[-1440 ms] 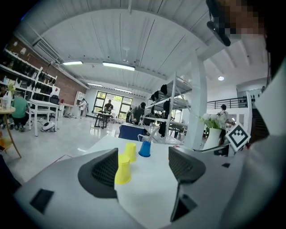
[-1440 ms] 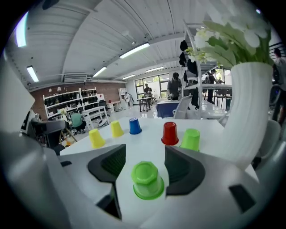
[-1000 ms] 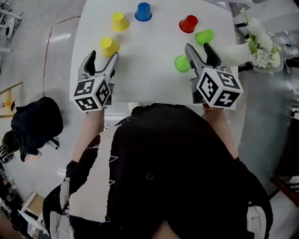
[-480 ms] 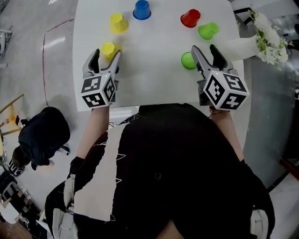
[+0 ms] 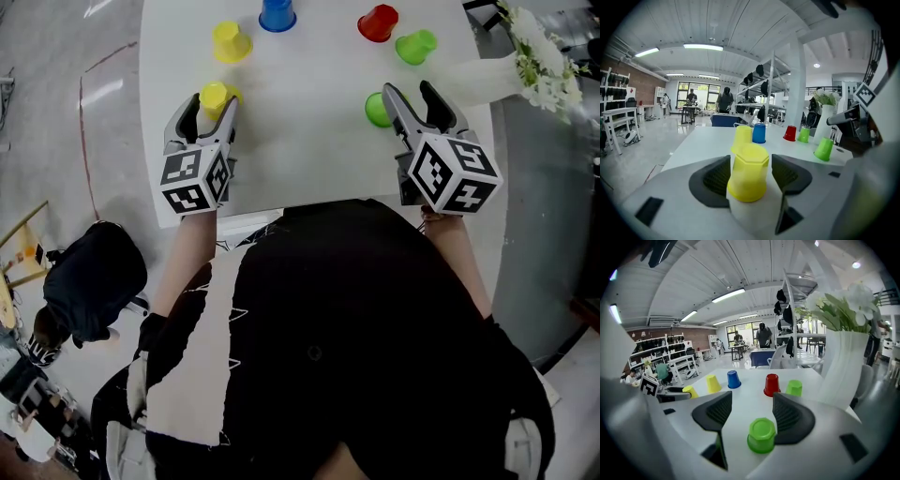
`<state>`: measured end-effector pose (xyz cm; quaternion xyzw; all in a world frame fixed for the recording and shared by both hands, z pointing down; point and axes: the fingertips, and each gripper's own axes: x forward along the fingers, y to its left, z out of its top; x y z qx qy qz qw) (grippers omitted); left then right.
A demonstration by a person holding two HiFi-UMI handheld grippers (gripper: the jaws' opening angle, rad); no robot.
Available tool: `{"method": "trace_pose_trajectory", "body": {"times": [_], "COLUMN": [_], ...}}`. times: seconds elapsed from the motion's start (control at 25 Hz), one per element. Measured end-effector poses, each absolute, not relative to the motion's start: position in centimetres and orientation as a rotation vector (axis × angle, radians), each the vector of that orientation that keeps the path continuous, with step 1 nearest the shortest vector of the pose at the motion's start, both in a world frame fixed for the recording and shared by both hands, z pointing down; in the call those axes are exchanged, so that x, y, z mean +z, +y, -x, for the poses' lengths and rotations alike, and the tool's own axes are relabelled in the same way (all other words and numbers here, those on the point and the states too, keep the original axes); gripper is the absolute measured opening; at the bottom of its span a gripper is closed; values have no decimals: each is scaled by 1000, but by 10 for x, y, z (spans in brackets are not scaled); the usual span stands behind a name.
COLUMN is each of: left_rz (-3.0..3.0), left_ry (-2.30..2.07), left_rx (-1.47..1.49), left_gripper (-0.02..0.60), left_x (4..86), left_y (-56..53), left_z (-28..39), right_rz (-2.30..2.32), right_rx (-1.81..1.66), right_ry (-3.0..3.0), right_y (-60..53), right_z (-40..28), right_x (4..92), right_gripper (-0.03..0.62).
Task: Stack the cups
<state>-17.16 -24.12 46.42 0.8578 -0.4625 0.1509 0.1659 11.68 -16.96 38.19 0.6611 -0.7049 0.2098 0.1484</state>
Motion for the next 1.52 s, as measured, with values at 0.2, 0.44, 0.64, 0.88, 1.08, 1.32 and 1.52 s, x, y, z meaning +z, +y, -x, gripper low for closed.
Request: {"method": "trace_pose_trajectory", "body": {"times": [0.2, 0.44, 0.64, 0.88, 1.08, 1.32, 1.52], "left_rz": [-2455, -2470, -2509, -2555, -2557, -2580, -2599], "left_ry": [-1306, -1291, -1223, -1142, -1132, -1074, -1025], "left_rx": [413, 391, 358, 356, 360, 371, 382], "left_gripper": [250, 239, 236, 236, 235, 235, 233], "left_x": [464, 459, 449, 440, 438, 438, 441], "left_y": [-241, -236, -223, -205, -196, -186, -184], "left_z": [171, 165, 140, 101, 84, 49, 18], "right_rz": [-1911, -1926, -1938, -1926, -1921, -1917, -1932], "right_rx": [603, 608, 617, 632, 649, 667, 680], "right_ry": [-2019, -2023, -2036, -2046, -2053, -2054, -2032], "right_y": [-166, -161, -159, -151, -146, -141, -133], "right_z": [-116, -121, -128, -141, -154, -171, -189], "right_x": [381, 380, 381, 382, 382, 385, 387], "right_gripper": [275, 275, 275, 275, 274, 273, 274]}}
